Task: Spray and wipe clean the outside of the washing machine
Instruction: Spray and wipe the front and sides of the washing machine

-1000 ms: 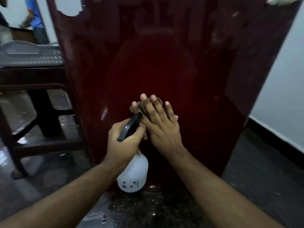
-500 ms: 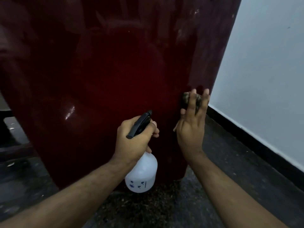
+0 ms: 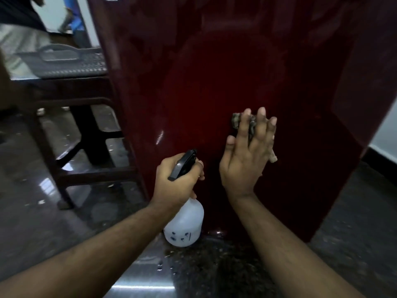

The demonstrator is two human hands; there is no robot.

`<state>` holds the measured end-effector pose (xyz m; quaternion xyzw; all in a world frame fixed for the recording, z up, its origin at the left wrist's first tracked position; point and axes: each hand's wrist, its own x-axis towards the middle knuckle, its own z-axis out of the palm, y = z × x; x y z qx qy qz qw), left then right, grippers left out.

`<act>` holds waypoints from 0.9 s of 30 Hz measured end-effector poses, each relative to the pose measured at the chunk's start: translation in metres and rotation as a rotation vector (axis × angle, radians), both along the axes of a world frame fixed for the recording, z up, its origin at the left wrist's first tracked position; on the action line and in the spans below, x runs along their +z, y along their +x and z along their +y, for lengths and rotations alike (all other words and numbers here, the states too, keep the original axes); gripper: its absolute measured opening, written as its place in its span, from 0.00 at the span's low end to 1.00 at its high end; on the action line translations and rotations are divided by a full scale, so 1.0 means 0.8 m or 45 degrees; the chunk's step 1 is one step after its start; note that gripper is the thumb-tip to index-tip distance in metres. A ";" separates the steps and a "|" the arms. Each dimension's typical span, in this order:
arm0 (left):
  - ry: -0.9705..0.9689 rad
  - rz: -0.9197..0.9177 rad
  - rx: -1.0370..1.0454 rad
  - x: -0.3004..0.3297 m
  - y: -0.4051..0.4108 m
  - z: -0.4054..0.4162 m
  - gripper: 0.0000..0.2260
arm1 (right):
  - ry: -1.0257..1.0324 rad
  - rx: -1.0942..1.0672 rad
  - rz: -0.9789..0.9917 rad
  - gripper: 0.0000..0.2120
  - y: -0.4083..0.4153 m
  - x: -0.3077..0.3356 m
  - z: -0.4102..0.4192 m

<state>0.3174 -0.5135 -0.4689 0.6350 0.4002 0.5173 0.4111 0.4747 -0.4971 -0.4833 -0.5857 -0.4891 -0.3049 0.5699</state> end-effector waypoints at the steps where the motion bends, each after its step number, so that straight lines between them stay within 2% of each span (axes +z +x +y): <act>1: 0.012 0.023 0.047 -0.003 -0.015 0.004 0.08 | -0.005 0.015 -0.023 0.27 -0.020 0.006 0.006; 6: 0.011 0.048 0.341 -0.015 -0.090 0.004 0.11 | -0.076 0.148 -0.356 0.30 -0.118 0.016 0.039; 10: -0.078 -0.071 0.554 -0.025 -0.121 -0.005 0.25 | -0.165 0.206 -0.827 0.26 -0.166 -0.001 0.060; 13: -0.086 -0.130 0.586 -0.039 -0.130 -0.008 0.22 | -0.241 0.202 -1.083 0.25 -0.163 -0.027 0.072; 15: -0.069 -0.089 0.540 -0.047 -0.128 -0.008 0.21 | -0.356 0.275 -1.200 0.22 -0.142 -0.050 0.066; 18: -0.043 -0.029 0.420 -0.053 -0.109 -0.002 0.12 | -0.513 0.321 -1.213 0.25 -0.099 -0.076 0.037; 21: -0.056 -0.010 0.269 -0.063 -0.074 0.003 0.05 | -0.550 0.168 -1.196 0.28 -0.051 -0.082 0.013; 27: 0.022 0.011 -0.038 -0.068 0.020 -0.005 0.05 | -0.544 -0.043 -1.102 0.29 0.052 -0.085 -0.038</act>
